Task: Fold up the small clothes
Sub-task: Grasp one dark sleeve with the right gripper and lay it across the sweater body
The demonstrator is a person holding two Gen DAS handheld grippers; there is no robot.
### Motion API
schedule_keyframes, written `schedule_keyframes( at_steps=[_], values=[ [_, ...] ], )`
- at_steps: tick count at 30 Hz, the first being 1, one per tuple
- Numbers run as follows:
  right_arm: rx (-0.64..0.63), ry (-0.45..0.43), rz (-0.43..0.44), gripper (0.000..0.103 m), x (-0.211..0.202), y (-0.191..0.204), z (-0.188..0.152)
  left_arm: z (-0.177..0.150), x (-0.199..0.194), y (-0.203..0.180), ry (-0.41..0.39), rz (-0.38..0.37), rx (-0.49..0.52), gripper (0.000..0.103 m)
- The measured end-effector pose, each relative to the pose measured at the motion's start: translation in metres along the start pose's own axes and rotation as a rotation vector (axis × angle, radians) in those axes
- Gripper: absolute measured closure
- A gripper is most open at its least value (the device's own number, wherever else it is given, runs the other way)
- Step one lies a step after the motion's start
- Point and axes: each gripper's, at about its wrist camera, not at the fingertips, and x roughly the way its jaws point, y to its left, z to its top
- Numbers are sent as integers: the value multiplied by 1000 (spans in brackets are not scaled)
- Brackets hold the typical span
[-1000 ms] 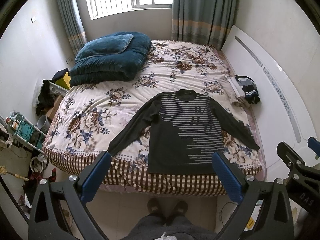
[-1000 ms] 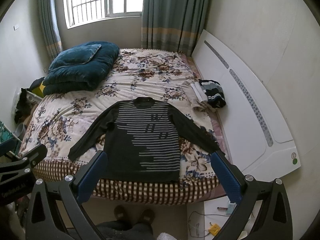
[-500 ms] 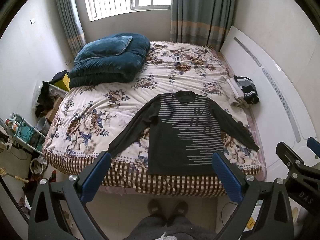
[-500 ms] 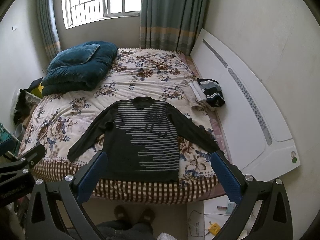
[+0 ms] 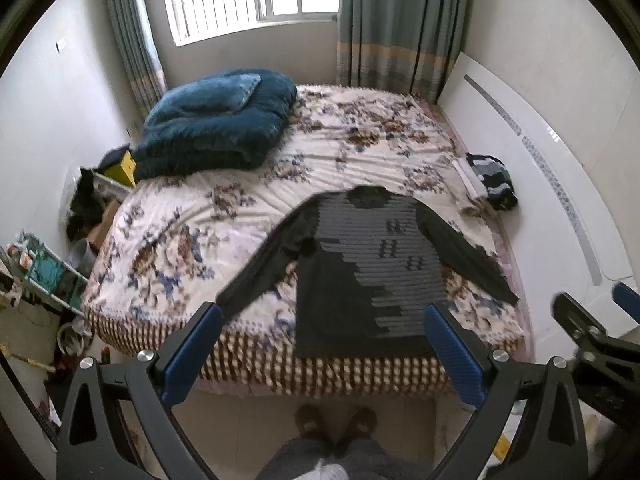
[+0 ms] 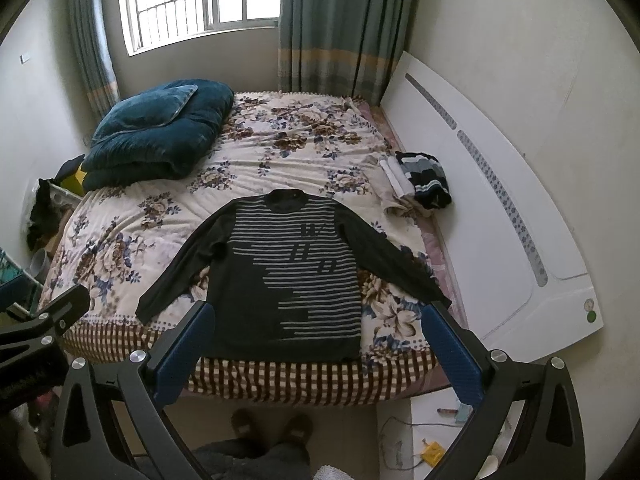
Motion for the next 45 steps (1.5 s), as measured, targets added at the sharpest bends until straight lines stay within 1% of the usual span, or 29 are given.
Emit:
schedule_keyframes(
  at_steps=[3, 6, 7, 8, 10, 11, 12, 14, 15, 16, 17, 18, 20, 22, 24, 26, 27, 30, 32, 33, 34, 36, 37, 38, 39, 40, 42, 43, 45],
  values=[
    [44, 29, -29, 0, 20, -10, -3, 9, 30, 0, -70, 44, 14, 0],
    [124, 64, -118, 0, 50, -37, -6, 10, 64, -3, -82, 67, 44, 0],
    [159, 71, -156, 0, 61, -50, -9, 15, 86, -7, -68, 60, 53, 0],
    [195, 77, -186, 0, 72, -64, -12, 14, 96, -9, -63, 55, 56, 0],
    [297, 100, -228, 0, 99, -104, -21, 18, 133, -20, -34, 57, 63, 0],
    [348, 115, -242, 0, 115, -124, -27, 22, 155, -28, -14, 62, 71, 0],
    [389, 132, -248, 0, 129, -142, -32, 21, 166, -33, -2, 65, 77, 0],
    [486, 163, -256, 0, 167, -185, -48, 23, 200, -49, 33, 79, 88, 0],
    [533, 192, -273, 0, 190, -207, -57, 26, 225, -59, 54, 94, 97, 0],
    [585, 218, -275, 1, 216, -230, -68, 24, 236, -67, 70, 109, 105, 0],
    [628, 234, -263, 7, 238, -251, -77, 23, 250, -74, 90, 122, 112, 0],
    [680, 258, -247, 12, 265, -272, -86, 25, 274, -86, 109, 145, 125, 0],
    [784, 303, -205, 36, 320, -314, -107, 26, 302, -103, 145, 191, 149, 0],
    [899, 356, -168, 46, 378, -352, -127, 27, 340, -119, 184, 211, 162, 0],
    [976, 389, -169, 46, 430, -386, -144, 26, 381, -134, 225, 239, 168, 0],
    [1015, 393, -181, 46, 479, -413, -153, 23, 421, -144, 269, 249, 166, 0],
    [1037, 395, -202, 46, 508, -430, -159, 21, 440, -148, 291, 260, 160, 0],
    [1124, 406, -195, 45, 577, -457, -173, 14, 485, -154, 337, 278, 123, 0],
    [1230, 399, -169, 45, 621, -475, -188, 5, 526, -161, 384, 274, 89, 0],
    [1298, 411, -152, 45, 648, -483, -198, 1, 543, -165, 407, 272, 79, 0],
    [1340, 415, -154, 45, 660, -485, -204, -4, 556, -168, 422, 266, 72, 0],
    [1431, 397, -116, 46, 690, -488, -216, -11, 582, -177, 449, 249, 68, 0],
    [1458, 381, -102, 48, 702, -488, -219, -17, 594, -181, 453, 239, 76, 0],
    [1466, 346, -94, 65, 711, -487, -220, -22, 604, -186, 460, 233, 91, 0],
    [1446, 326, -123, 78, 714, -484, -218, -25, 611, -189, 468, 228, 105, 0],
    [1416, 312, -173, 99, 715, -480, -214, -29, 616, -192, 473, 222, 118, 0],
    [1363, 285, -225, 99, 709, -471, -207, -31, 623, -197, 475, 208, 135, 0],
    [1341, 272, -234, 99, 703, -466, -204, -33, 625, -198, 473, 206, 146, 0],
    [1276, 275, -265, 99, 690, -455, -198, -34, 627, -199, 472, 198, 153, 0]
  ],
)
